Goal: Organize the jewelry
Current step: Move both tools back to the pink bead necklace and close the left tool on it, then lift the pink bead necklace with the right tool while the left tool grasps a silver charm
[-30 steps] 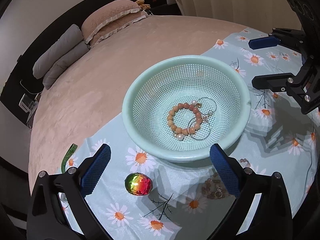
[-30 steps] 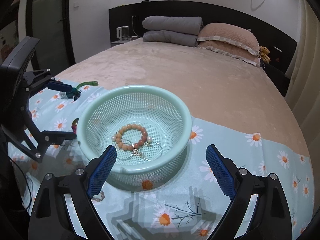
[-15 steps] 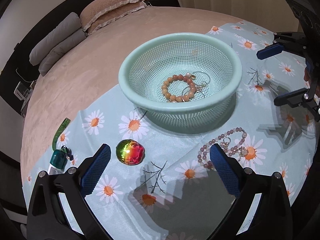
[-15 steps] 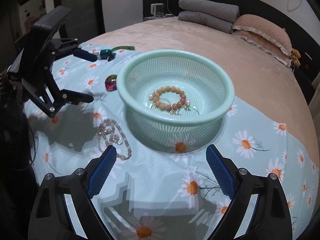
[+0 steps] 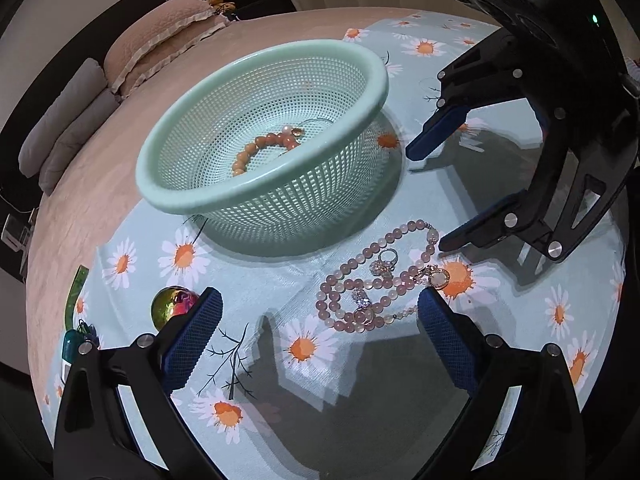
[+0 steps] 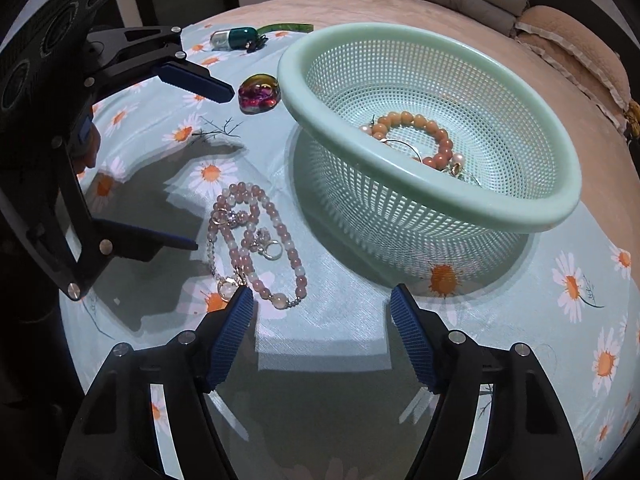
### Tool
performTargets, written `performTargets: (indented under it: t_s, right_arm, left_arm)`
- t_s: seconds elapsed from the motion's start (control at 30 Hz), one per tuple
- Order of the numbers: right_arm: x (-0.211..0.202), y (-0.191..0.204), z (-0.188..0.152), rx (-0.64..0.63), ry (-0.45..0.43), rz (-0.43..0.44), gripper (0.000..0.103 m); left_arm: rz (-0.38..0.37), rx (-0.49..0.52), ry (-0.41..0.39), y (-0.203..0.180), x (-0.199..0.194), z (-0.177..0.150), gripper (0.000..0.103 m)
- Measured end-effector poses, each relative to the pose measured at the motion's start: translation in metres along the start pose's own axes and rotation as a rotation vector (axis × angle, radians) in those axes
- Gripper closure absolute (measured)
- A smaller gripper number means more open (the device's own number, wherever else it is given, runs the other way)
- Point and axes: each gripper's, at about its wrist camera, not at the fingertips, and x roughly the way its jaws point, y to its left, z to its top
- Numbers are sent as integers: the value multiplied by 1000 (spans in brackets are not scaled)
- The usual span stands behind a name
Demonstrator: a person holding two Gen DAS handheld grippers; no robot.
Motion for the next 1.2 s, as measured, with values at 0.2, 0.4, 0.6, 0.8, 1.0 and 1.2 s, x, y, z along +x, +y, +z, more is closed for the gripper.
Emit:
performTargets:
  t_s: [0.2, 0.4, 0.6, 0.8, 1.0, 1.2]
  right_arm:
    - [-1, -2, 5, 14, -34, 13, 42]
    - [8, -7, 8, 28, -28, -9, 62]
    - [14, 0, 7, -13, -30, -8, 71]
    - [18, 1, 9, -13, -41, 0, 85]
    - [20, 8, 8, -61, -32, 10, 97]
    - [19, 8, 5, -75, -26, 34, 97]
  left_arm:
    - [-52, -21, -4, 0, 6, 0, 18]
    - [-97, -32, 27, -4, 13, 0, 33]
    - [-142, -51, 6, -4, 9, 5, 42]
    - [-164, -59, 62, -8, 23, 4, 50]
    - [-187, -91, 94, -6, 30, 5, 69]
    - [-226, -114, 113, -4, 32, 5, 83]
